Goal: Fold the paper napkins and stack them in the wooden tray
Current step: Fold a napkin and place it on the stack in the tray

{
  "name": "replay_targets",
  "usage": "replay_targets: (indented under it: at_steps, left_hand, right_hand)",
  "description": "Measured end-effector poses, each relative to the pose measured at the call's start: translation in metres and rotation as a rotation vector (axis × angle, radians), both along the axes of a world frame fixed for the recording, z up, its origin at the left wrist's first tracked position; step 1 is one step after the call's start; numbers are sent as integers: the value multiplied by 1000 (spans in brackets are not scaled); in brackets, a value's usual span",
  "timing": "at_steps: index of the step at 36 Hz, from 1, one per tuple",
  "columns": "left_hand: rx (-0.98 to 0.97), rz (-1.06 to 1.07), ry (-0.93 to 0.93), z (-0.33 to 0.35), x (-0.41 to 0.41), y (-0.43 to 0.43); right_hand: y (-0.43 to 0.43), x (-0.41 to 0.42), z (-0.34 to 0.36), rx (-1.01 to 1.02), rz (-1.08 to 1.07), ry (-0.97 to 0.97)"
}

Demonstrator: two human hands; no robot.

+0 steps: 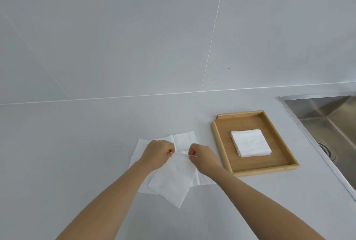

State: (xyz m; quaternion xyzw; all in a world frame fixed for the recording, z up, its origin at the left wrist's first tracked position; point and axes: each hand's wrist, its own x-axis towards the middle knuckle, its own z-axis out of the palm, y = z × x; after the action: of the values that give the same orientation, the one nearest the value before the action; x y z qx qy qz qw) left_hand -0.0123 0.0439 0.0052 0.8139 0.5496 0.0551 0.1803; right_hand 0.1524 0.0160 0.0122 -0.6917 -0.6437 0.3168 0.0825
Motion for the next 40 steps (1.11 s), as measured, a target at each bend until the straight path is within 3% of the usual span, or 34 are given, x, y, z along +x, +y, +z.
replay_targets:
  at_steps: [8, 16, 25, 35, 40]
  left_hand:
    - [-20, 4, 4, 8, -24, -16]
    - [-89, -139, 165, -3, -30, -41]
    - [-270, -236, 403, -10, -38, -42]
    - [-258, -85, 224, -7, -12, -24]
    - [-284, -86, 254, -19, 3, -28]
  right_hand:
    - [-5, -16, 11, 85, 219, -58]
    - [-41, -14, -1, -25, 374, -69]
    - [-55, -16, -15, -261, 320, 71]
    - [-44, -11, -25, -154, 65, -90]
    - [-44, -16, -32, -181, 21, -178]
